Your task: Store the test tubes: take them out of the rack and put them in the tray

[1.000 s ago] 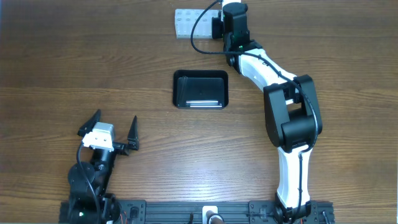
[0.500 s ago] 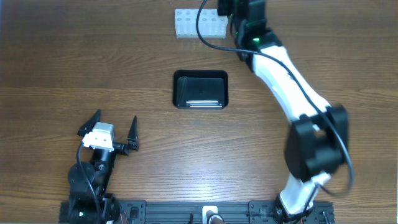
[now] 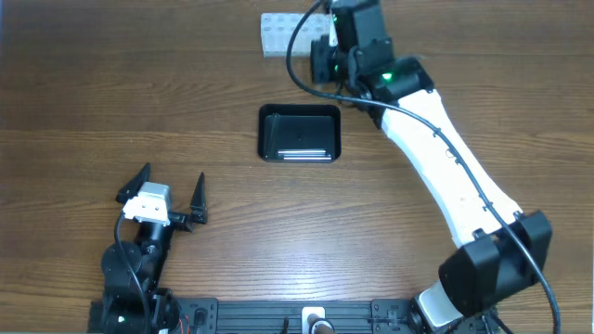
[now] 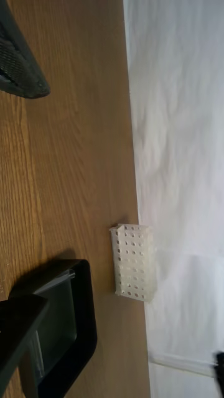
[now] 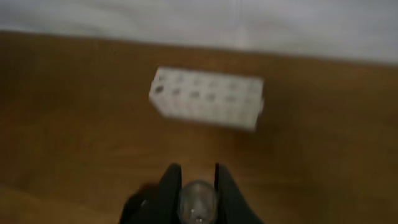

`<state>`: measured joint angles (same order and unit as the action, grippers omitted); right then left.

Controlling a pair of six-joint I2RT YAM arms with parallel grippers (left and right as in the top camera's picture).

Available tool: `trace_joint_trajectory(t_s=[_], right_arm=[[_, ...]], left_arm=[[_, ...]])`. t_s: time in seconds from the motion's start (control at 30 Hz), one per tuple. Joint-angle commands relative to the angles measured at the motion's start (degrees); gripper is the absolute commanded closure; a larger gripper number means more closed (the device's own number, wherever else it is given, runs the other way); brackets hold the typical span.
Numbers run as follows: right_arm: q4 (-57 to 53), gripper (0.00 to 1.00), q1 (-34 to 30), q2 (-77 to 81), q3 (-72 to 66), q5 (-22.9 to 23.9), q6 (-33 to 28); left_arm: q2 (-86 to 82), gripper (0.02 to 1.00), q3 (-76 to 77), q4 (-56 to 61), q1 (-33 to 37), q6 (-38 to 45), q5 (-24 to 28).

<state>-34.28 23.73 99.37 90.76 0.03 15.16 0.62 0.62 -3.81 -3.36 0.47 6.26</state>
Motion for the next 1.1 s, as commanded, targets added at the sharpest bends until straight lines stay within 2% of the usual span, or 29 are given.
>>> trace_joint_trajectory(t_s=[0.03,0.2,1.1], right_arm=[[0.28,0.980,-0.07,2.84,-4.92,-5.55,6.25],[1.27,0.974,-0.04,5.84,-7.61,-9.27,6.73],[-1.03,0.921,-0.37,18.18,-7.76,-10.10,8.48]], left_arm=[[-0.24,0.020,-0.28,-0.07,0.26,0.61,0.74],[-0.24,0.018,-0.28,-0.07,0.26,0.61,0.74],[-0.24,0.018,-0.28,-0.07,0.26,0.59,0.74]])
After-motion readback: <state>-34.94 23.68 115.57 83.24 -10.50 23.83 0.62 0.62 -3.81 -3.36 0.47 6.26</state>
